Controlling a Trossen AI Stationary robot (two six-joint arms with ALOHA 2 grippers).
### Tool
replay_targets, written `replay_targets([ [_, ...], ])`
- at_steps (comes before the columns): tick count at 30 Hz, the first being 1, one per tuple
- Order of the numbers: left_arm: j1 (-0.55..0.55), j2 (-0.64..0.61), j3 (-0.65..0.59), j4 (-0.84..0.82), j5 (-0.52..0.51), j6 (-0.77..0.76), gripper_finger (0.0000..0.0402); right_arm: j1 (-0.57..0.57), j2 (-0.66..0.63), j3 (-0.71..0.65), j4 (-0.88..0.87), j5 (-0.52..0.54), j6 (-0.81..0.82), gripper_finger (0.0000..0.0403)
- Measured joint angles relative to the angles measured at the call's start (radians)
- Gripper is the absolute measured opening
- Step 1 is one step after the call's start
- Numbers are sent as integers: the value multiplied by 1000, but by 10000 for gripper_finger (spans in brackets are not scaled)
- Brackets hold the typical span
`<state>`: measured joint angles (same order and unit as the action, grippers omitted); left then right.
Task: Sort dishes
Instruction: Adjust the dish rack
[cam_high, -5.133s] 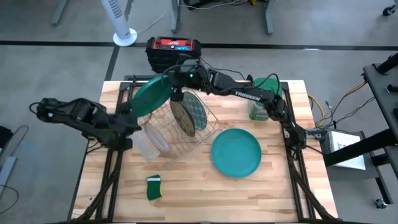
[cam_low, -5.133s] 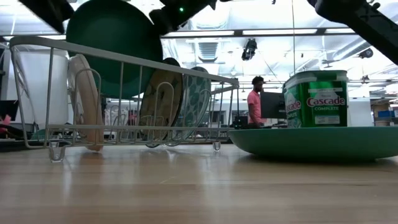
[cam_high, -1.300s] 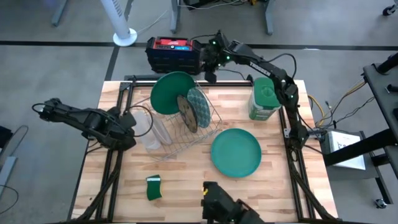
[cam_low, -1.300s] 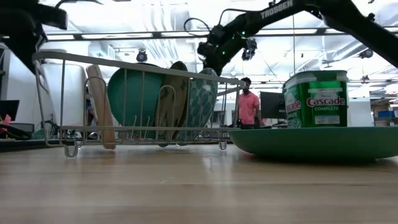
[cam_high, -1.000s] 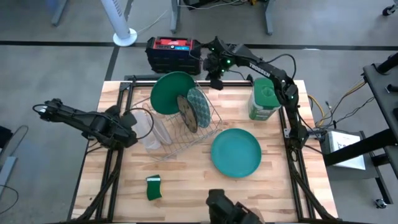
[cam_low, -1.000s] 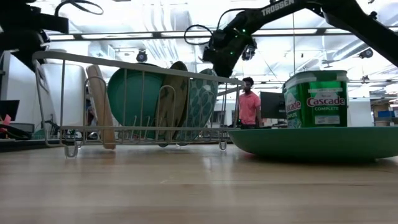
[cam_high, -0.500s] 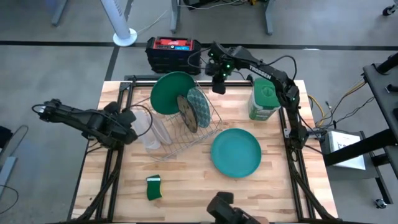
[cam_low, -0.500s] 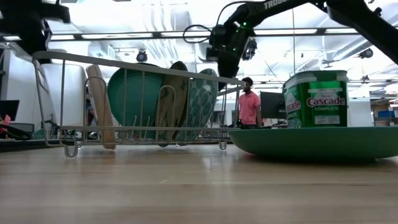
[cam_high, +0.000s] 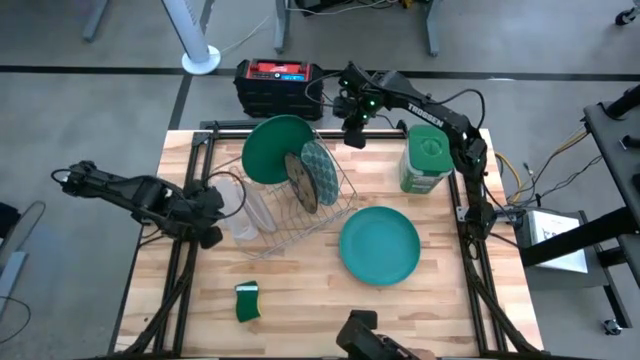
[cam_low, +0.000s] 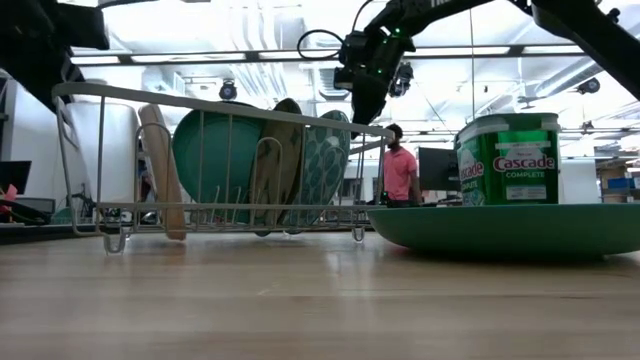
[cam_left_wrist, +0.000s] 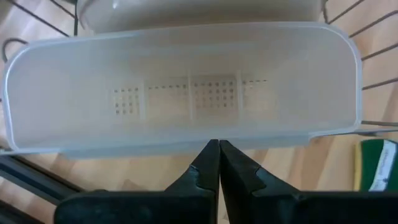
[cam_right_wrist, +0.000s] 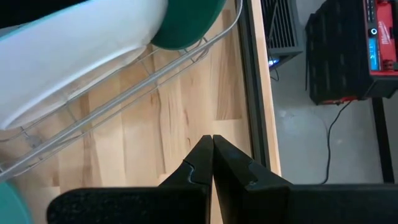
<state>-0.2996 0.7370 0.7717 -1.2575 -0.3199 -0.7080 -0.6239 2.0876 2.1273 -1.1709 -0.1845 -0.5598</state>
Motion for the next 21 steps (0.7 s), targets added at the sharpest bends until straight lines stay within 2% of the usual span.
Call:
replay_targets([
  [6, 0, 1, 9, -30, -40, -12, 0, 0, 0, -2, 1, -2, -2, 0],
  [13, 8, 3, -7, -216, -141, -78, 0, 0, 0, -3, -16, 2, 48, 0],
  [18, 7, 2, 1, -193, -163, -87, 0, 0, 0, -4, -92, 211, 129, 0],
  [21, 7, 1, 35, -187, -143, -91, 0, -2, -6, -4, -157, 233, 135, 0],
])
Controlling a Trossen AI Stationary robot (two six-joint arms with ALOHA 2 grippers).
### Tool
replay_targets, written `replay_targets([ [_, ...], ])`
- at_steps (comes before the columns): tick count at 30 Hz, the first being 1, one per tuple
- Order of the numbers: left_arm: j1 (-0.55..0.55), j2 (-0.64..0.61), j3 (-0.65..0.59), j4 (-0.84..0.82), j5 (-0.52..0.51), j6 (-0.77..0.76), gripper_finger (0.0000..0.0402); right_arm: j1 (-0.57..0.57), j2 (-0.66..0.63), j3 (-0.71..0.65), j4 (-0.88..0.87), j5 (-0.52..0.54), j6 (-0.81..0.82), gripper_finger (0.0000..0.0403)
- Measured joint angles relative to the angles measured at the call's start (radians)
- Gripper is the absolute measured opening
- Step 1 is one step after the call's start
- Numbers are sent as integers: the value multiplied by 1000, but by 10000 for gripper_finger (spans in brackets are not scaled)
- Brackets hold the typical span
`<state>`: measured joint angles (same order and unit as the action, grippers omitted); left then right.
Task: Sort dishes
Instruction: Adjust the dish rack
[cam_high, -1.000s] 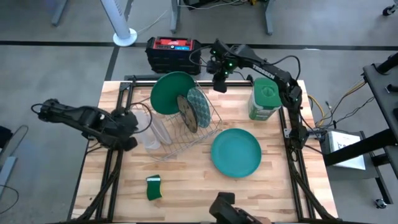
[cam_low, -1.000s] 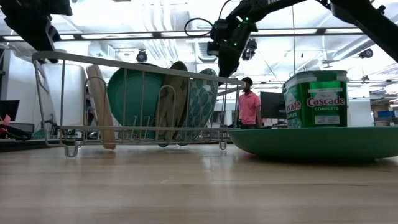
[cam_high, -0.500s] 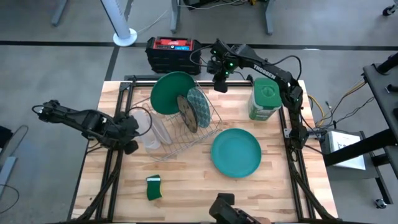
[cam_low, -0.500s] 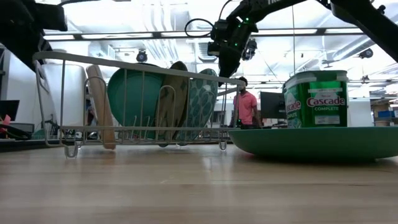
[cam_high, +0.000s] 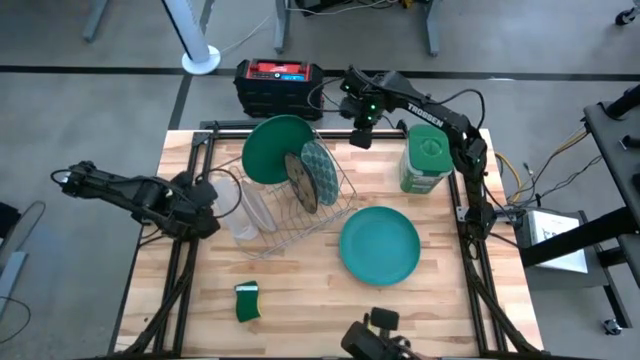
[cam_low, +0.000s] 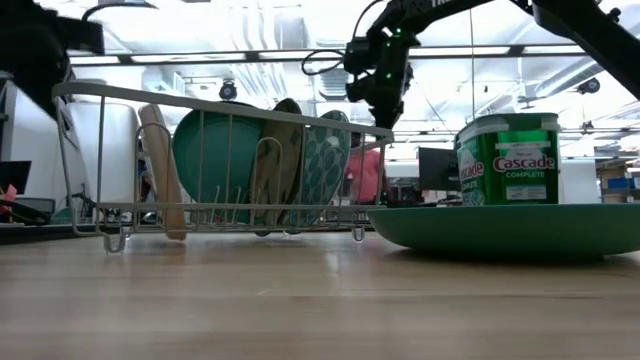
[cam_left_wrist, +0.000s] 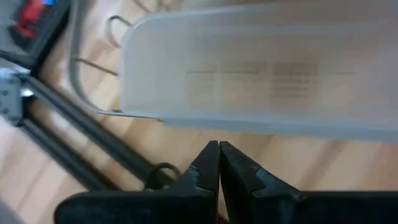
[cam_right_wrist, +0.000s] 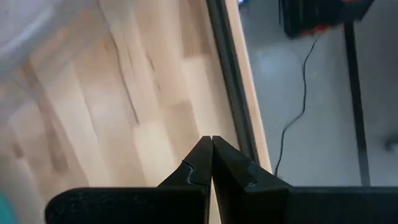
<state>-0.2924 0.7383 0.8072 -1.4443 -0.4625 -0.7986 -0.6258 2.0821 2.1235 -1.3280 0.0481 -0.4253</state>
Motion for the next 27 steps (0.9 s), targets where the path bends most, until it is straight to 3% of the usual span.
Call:
replay_targets([
  [6, -8, 10, 96, 257, 135, 75, 0, 5, -46, 0, -1, -3, 9, 0],
  [11, -40, 69, 45, 534, 213, 239, 0, 9, -87, 0, 0, -43, -21, 0],
  [14, -68, 130, 11, 539, 266, 197, 0, 9, -121, -8, 4, -74, -26, 0],
  [20, -123, 213, -10, 535, 271, 115, 0, 8, -162, -66, 3, -75, -29, 0],
  [27, -124, 228, 1, 376, 255, 38, 0, 21, -168, -203, 58, -135, -12, 0],
])
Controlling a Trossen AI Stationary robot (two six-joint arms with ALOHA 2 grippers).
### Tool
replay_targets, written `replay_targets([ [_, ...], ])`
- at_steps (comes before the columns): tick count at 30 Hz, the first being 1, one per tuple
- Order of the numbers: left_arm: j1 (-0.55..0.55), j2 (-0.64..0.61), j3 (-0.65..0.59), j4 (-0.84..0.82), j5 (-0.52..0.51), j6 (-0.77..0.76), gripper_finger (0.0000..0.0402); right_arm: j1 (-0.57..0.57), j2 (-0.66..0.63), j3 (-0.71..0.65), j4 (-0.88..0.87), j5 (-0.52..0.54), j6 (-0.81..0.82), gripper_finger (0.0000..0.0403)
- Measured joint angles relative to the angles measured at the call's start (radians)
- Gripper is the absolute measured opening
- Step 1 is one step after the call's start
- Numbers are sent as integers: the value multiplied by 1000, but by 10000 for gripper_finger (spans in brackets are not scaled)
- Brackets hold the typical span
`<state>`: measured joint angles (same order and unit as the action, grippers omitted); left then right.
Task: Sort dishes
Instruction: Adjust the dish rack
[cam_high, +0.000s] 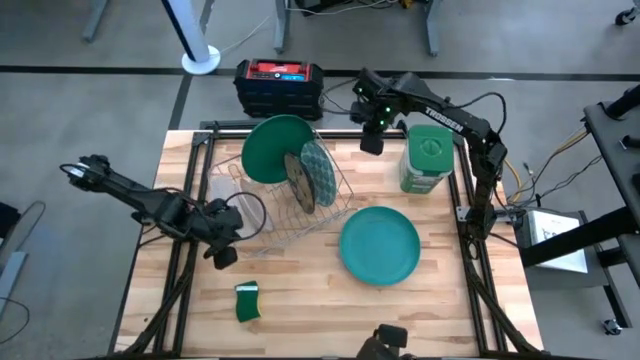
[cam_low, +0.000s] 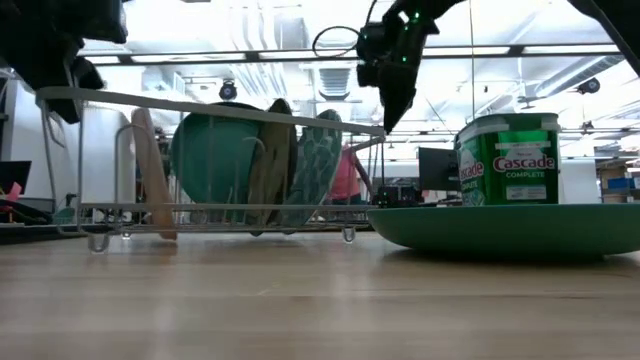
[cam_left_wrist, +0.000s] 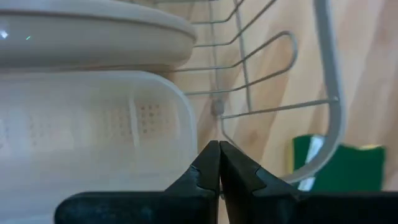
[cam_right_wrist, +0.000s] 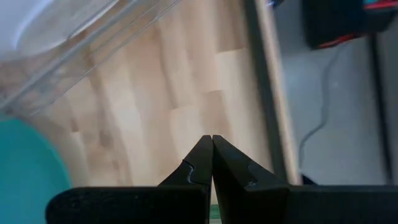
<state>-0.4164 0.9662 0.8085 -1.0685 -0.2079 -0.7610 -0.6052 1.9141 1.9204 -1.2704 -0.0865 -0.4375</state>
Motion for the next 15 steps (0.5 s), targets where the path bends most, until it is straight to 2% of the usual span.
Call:
replay_targets([
  [9, 0, -57, -3, -151, -37, 2, 0, 36, 0, -240, 139, -29, 48, 0],
  [15, 0, -87, -9, -252, -116, 13, 0, 58, -5, -296, 199, -76, 65, 0],
])
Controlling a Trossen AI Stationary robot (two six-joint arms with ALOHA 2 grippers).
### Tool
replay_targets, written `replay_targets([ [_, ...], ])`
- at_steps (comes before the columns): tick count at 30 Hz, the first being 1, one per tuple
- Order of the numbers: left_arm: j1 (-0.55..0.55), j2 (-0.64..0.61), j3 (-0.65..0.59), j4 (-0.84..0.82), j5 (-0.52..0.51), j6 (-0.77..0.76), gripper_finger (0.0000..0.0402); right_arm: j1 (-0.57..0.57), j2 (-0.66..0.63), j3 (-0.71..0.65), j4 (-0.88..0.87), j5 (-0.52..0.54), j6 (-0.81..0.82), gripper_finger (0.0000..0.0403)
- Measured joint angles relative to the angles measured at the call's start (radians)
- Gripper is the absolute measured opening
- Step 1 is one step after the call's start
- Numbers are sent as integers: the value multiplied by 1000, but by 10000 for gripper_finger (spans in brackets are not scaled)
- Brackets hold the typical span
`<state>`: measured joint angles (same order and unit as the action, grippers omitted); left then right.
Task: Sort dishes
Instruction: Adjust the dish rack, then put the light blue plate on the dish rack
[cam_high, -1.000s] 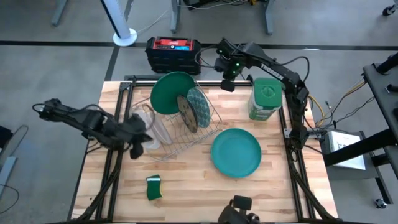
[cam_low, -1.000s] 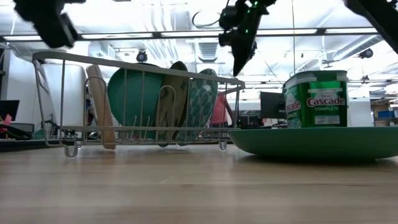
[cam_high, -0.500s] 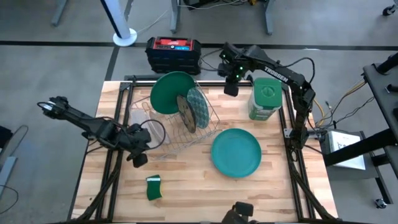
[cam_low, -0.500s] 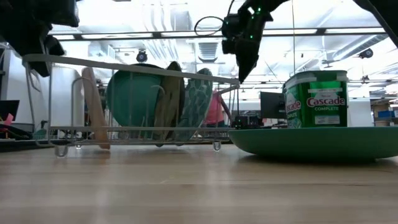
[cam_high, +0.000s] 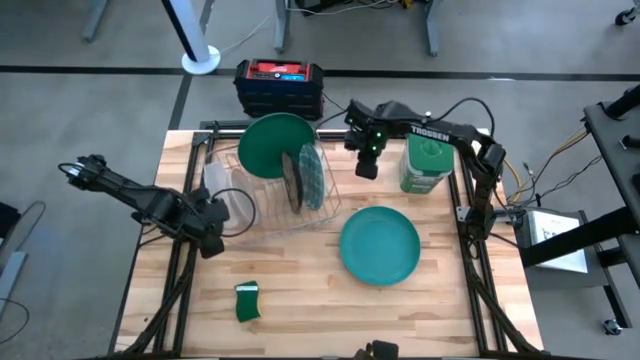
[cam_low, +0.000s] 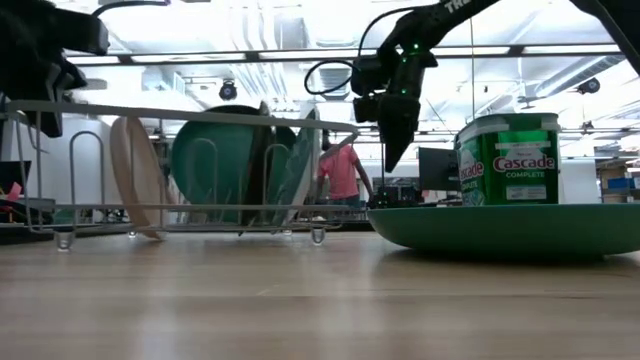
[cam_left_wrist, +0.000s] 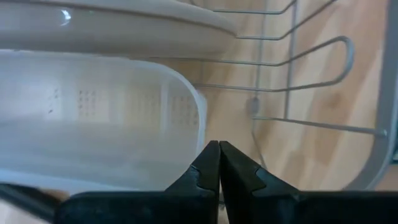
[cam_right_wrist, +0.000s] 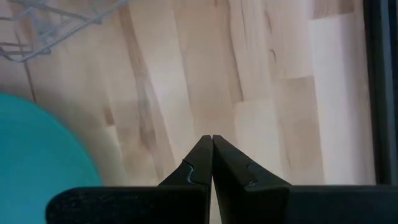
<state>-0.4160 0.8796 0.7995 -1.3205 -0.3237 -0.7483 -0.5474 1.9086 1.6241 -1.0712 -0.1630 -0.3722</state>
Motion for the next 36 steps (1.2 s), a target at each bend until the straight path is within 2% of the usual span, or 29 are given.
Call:
replay_targets([
  [18, 6, -26, -52, -157, -212, -132, 0, 65, -15, 2, 39, -3, 22, 0],
  [29, 6, -25, 0, -188, -222, -154, 0, 79, -58, 1, -56, 8, 74, 0],
  [36, 5, -30, 65, -189, -212, -133, 0, 147, -150, -102, -85, 8, 27, 0],
])
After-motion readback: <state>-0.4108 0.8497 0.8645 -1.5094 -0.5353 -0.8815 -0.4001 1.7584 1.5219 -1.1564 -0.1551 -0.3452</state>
